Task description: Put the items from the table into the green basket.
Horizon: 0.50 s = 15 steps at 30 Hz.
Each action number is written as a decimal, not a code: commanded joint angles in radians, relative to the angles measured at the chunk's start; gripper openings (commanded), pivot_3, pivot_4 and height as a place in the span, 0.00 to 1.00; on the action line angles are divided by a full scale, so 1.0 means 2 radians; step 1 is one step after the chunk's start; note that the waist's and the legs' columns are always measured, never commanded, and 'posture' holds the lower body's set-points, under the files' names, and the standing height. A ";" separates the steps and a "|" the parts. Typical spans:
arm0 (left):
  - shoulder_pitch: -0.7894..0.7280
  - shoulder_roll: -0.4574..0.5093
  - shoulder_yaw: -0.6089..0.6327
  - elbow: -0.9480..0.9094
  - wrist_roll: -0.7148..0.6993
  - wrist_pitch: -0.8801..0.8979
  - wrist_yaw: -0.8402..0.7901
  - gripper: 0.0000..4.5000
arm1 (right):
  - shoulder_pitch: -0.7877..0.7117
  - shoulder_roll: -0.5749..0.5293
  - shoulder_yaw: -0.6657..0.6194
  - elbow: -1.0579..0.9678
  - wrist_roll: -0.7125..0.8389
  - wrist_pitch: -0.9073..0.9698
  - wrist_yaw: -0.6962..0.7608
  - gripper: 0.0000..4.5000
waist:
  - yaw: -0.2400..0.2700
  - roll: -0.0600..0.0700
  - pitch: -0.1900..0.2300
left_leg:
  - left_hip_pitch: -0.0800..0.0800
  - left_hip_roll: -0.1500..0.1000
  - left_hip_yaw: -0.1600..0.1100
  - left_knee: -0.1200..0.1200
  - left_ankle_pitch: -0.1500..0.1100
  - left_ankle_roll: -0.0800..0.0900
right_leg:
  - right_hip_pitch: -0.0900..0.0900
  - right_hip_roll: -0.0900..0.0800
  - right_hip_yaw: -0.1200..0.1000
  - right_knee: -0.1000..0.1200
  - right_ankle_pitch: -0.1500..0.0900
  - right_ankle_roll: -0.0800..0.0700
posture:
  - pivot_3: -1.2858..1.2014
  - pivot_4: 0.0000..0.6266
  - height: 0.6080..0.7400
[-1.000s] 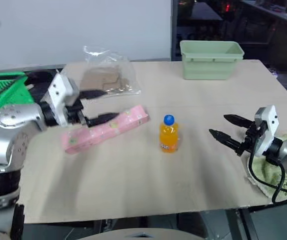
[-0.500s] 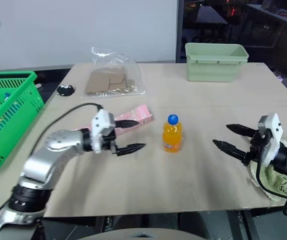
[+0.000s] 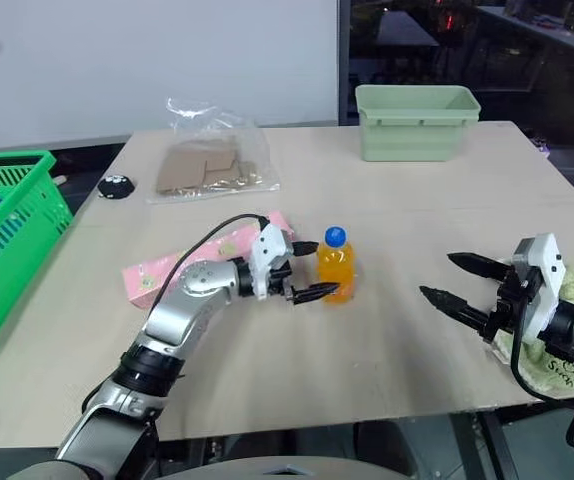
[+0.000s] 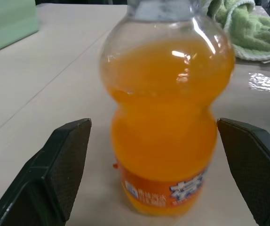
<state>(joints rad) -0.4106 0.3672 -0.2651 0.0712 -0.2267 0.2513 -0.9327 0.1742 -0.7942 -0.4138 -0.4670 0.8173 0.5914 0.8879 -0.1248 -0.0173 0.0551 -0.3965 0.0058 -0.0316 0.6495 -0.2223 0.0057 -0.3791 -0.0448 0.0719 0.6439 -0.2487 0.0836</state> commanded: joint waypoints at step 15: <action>-0.049 -0.042 -0.023 0.069 0.007 0.004 -0.061 0.99 | 0.007 -0.004 -0.014 -0.038 0.022 0.005 0.009 1.00 | -0.021 0.001 0.000 | 0.000 0.000 0.000 0.000 0.000 0.000 | 0.000 0.000 0.000 0.000 -0.001 0.001 | 0.41 0.02 1.00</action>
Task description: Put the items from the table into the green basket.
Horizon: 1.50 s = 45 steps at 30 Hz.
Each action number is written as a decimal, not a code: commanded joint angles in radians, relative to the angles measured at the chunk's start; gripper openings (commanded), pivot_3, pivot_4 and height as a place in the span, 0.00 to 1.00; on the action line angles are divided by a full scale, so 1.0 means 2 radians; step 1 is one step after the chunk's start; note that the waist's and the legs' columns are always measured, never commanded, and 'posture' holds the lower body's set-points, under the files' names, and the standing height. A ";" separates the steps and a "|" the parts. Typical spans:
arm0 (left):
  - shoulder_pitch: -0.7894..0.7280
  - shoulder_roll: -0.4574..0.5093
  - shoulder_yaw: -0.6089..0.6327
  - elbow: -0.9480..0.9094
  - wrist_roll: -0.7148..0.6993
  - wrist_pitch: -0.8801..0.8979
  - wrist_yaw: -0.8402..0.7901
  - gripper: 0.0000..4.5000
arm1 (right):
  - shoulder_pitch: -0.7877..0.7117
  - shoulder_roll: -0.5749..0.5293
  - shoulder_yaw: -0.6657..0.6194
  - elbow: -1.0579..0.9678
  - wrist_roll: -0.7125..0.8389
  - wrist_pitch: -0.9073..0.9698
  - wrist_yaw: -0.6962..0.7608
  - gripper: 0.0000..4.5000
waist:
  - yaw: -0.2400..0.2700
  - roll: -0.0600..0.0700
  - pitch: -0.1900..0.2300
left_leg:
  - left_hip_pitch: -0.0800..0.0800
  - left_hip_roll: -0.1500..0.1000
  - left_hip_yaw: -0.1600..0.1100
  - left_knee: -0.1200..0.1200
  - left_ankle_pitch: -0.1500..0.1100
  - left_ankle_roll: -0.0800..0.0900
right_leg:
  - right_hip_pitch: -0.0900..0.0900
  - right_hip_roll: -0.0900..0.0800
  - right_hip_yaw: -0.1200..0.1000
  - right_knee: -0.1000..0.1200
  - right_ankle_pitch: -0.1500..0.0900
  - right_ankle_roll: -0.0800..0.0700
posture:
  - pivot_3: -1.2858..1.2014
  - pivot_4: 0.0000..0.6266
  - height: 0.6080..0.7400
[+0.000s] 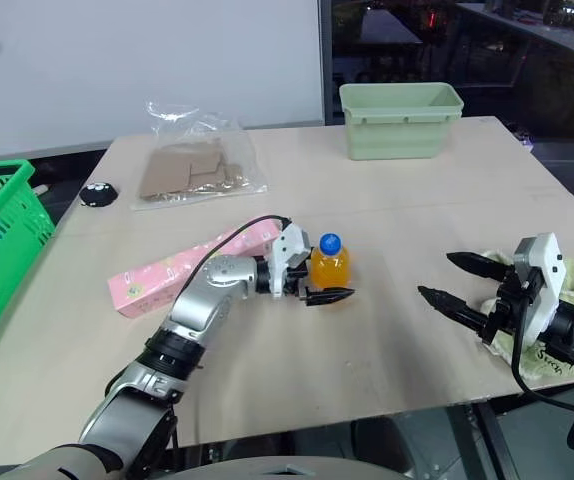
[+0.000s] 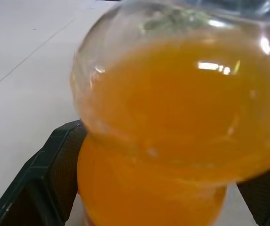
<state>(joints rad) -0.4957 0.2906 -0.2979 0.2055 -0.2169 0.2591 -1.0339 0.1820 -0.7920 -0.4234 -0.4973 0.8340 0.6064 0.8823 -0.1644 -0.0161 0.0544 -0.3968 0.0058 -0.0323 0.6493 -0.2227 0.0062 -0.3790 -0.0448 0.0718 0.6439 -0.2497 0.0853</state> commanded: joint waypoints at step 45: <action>-0.074 0.239 0.376 -0.085 0.043 0.150 0.379 0.69 | -0.345 0.078 0.191 0.141 -0.030 -0.020 0.087 1.00 | 0.075 -0.003 0.002 | -0.001 0.000 -0.003 -0.002 0.000 0.001 | -0.001 0.001 -0.002 0.000 0.003 0.000 | 0.57 0.00 1.00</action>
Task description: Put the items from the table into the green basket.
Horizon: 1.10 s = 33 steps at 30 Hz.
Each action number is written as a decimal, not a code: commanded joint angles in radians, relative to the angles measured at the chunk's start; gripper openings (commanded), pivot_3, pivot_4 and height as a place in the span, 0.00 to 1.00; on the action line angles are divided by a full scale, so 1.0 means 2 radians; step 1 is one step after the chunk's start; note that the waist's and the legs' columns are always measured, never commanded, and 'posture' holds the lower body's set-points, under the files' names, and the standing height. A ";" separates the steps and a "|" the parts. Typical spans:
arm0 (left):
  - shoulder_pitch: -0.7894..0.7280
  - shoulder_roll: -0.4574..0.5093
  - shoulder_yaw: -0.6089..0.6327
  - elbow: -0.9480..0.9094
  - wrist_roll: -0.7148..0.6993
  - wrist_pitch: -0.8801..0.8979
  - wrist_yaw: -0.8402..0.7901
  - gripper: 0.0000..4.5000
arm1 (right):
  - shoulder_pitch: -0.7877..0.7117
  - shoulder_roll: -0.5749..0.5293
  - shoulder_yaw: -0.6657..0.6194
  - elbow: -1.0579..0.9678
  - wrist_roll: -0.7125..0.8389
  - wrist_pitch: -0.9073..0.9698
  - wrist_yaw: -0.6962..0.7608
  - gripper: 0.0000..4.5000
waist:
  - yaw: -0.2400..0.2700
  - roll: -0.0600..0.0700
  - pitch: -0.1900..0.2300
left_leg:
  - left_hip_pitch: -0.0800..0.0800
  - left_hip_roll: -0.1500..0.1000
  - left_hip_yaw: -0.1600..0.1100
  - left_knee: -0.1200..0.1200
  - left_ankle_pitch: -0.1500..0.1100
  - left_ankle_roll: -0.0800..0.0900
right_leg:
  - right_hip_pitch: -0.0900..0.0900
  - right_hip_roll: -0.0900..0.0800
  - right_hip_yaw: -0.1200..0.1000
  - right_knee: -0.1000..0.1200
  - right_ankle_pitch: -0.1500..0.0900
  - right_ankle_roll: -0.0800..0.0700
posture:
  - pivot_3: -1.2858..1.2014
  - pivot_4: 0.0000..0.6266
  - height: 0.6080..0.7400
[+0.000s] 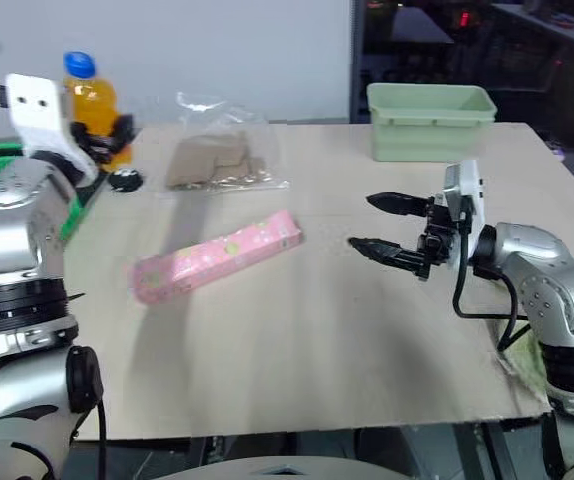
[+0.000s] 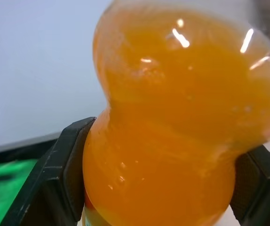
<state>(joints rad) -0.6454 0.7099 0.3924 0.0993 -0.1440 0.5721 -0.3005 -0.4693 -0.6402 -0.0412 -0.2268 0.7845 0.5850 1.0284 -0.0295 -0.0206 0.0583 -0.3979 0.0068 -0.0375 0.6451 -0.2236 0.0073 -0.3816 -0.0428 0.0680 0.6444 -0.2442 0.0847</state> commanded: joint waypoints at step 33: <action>-0.088 0.167 -0.025 0.469 0.083 -0.291 0.055 0.69 | -0.028 0.030 -0.003 -0.031 0.003 0.010 0.008 1.00 | 0.047 -0.006 -0.001 | 0.000 0.000 0.000 -0.001 0.001 -0.002 | 0.000 -0.001 -0.004 -0.001 0.001 -0.001 | 0.55 0.00 1.00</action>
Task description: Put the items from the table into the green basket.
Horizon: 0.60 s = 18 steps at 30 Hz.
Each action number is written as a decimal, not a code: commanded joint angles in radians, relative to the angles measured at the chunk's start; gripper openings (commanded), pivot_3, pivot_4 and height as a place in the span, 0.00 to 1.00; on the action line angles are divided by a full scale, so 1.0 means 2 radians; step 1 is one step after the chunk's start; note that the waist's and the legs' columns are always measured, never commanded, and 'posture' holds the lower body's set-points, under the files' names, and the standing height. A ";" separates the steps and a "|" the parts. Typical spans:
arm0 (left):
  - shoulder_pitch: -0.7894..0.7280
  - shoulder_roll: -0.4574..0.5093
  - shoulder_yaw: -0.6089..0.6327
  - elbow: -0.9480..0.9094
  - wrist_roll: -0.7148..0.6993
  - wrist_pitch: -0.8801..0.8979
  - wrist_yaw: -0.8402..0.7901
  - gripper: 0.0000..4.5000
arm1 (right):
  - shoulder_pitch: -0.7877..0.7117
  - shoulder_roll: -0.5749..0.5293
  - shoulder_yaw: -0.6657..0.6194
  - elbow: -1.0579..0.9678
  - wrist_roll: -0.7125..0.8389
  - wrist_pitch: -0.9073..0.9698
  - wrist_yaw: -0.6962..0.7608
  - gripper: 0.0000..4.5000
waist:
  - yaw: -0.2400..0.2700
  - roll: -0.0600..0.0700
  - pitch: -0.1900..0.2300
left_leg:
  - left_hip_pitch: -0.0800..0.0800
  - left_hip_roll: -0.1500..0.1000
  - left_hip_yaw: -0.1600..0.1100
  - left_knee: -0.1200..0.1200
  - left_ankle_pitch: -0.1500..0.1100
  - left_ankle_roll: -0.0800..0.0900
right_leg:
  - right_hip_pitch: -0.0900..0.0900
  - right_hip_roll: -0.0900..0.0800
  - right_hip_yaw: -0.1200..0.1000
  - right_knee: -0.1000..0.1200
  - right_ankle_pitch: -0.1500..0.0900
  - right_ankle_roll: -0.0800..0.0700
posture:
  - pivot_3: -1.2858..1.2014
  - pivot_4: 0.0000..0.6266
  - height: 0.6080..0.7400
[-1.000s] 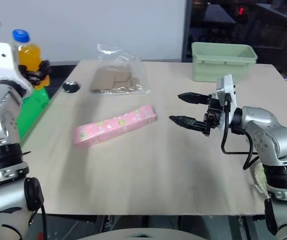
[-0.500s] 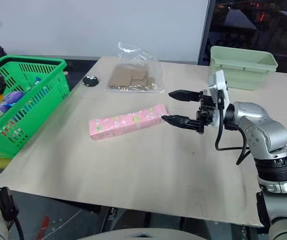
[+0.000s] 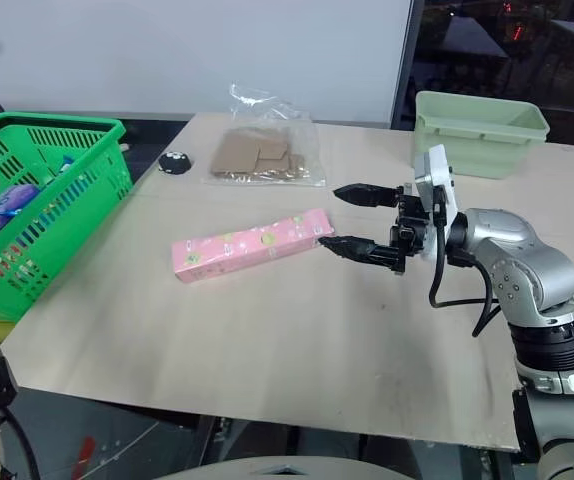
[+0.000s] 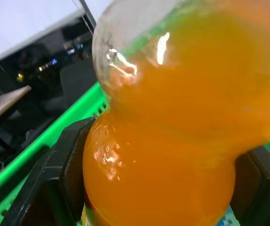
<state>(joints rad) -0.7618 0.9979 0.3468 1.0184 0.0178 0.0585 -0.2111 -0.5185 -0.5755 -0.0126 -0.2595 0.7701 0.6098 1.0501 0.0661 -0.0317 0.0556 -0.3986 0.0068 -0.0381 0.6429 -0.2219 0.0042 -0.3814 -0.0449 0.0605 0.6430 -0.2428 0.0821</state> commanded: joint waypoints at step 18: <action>-0.037 -0.063 -0.058 -0.106 -0.094 -0.064 -0.260 0.99 | 0.069 -0.049 -0.059 -0.050 0.011 0.006 -0.024 1.00 | -0.006 -0.001 -0.001 | -0.001 0.001 0.002 0.002 0.000 0.000 | 0.001 -0.002 -0.002 0.000 0.000 0.000 | 0.52 0.00 1.00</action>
<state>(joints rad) -0.8319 0.8641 0.2580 0.8929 -0.1414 -0.0885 -0.6235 -0.3889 -0.6557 -0.0895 -0.3271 0.7801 0.6252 1.0069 0.0532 -0.0337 0.0533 -0.4014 0.0086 -0.0329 0.6468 -0.2218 0.0041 -0.3794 -0.0485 0.0564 0.6430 -0.2430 0.0814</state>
